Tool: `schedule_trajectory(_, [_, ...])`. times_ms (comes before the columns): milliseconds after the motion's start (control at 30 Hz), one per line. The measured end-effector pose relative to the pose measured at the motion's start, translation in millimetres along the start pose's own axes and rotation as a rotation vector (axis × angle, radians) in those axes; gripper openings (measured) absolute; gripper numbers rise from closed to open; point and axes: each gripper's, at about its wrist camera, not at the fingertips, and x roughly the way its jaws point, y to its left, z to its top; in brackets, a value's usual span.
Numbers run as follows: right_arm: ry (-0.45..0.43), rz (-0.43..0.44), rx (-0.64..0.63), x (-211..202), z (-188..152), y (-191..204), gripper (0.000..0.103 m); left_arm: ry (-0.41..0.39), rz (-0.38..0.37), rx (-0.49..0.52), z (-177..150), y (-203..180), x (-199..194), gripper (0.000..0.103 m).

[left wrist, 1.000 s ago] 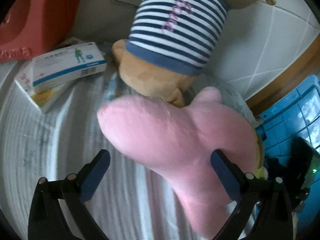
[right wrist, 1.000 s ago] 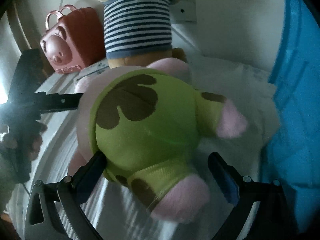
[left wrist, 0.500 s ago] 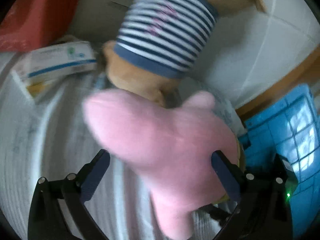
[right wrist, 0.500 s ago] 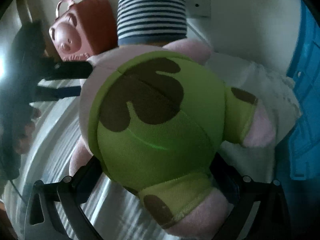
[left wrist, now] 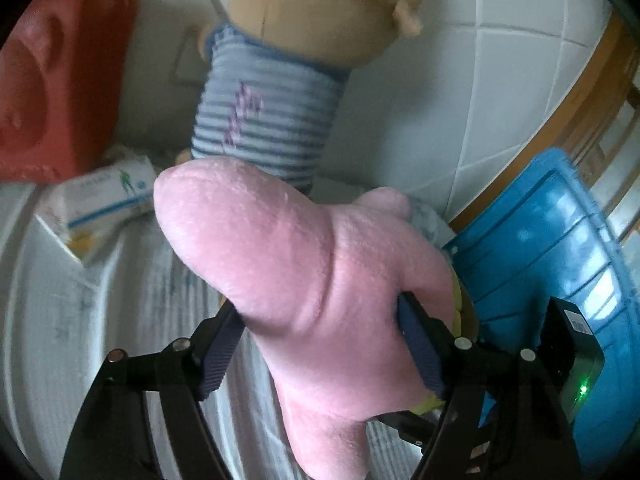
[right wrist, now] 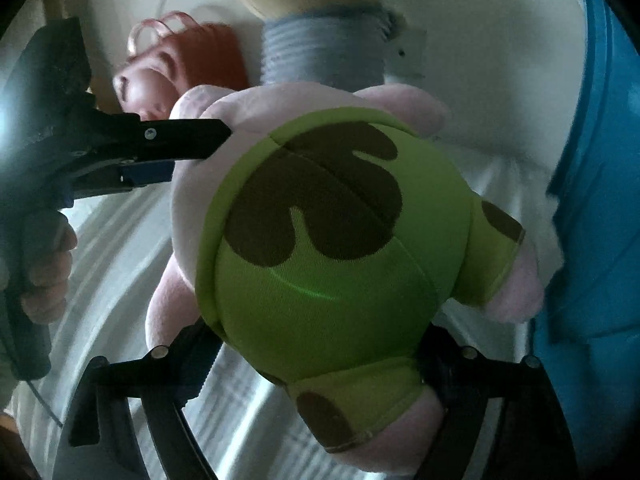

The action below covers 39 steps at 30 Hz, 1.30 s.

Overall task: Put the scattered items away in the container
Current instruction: 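Lift the plush with both tools and carry it over the crate, then open both tools to release the plush into the crate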

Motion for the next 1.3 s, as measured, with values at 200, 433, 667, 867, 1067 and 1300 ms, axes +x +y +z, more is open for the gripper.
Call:
schedule_trajectory(200, [-0.115,-0.011,-0.049,-70.0,26.6,41.6,0.086,-0.106,0.001,0.063,20.9,-33.7,-88.9,0.076])
schedule_trajectory(433, [-0.256,-0.126,0.019,-197.1,47.1,65.4,0.086,-0.192,-0.100,0.202,60.2,-118.7,-177.7,0.076])
schedule_trajectory(667, [-0.294,-0.371,0.193,-317.6,39.3,13.7,0.086,-0.130,-0.328,0.354,96.3,-270.2,-162.1,0.077])
schedule_trajectory(867, [-0.083,-0.563,0.347,-317.8,11.5,-77.8,0.085,0.050,-0.206,0.520,80.9,-373.2,-49.0,0.078])
schedule_trajectory(1067, [0.041,-0.553,0.453,-283.1,-13.0,-116.9,0.072,0.122,-0.144,0.503,64.9,-402.5,13.8,0.077])
schedule_trajectory(1300, [0.014,-0.529,0.461,-278.7,-8.3,-111.3,0.073,0.093,-0.042,0.525,66.8,-403.7,-9.9,0.089])
